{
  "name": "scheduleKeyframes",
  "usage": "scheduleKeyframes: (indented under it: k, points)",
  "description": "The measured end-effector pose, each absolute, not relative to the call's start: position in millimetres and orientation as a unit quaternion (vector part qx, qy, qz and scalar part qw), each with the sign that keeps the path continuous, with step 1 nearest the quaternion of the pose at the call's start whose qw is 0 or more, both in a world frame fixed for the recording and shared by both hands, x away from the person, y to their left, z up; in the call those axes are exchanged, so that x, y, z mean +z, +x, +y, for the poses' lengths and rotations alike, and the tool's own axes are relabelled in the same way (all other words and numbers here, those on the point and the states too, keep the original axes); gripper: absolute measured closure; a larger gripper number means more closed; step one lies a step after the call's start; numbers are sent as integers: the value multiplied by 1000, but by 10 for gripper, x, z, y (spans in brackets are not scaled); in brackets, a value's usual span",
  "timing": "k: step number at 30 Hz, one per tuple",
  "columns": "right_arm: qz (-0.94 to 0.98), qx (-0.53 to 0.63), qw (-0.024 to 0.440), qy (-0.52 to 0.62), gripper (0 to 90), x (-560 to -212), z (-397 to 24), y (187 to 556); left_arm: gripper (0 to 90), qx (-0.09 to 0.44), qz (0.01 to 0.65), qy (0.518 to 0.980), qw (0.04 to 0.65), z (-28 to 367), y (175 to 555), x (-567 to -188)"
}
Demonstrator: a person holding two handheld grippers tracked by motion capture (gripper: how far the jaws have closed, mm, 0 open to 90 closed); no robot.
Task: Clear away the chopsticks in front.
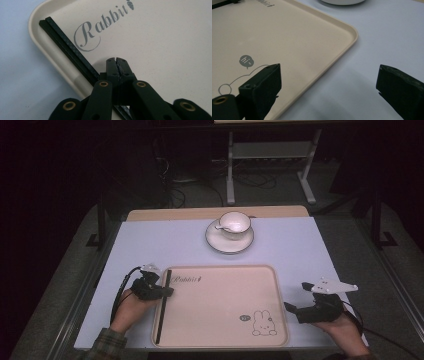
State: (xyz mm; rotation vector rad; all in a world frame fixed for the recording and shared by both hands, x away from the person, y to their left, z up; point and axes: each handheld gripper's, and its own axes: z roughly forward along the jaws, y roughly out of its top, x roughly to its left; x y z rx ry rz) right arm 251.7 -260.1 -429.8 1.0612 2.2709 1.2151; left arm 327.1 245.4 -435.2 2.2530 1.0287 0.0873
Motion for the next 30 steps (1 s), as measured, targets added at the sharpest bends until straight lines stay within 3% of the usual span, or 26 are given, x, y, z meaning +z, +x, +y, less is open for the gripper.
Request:
scheduleKeyframes:
  k: [6, 13, 16, 22, 30]
  points:
    - [802, 429, 177, 375, 53, -4298, -2600, 2517, 765, 46, 374, 855, 356, 2468, 3239, -4256]
    - [802, 431, 176, 374, 53, -4297, -2595, 2516, 452, 98, 364, 836, 399, 2600, 3121, -4045]
    - [801, 433, 175, 374, 53, -4294, -2598, 2513, 359, 112, 367, 832, 401, 2682, 3046, -4030]
    - [801, 437, 175, 371, 53, -4289, -2596, 2511, 253, 130, 369, 828, 402, 2845, 2888, -4056]
    - [798, 443, 178, 369, 53, -4271, -2589, 2501, 206, 145, 369, 827, 399, 2956, 2719, -4127]
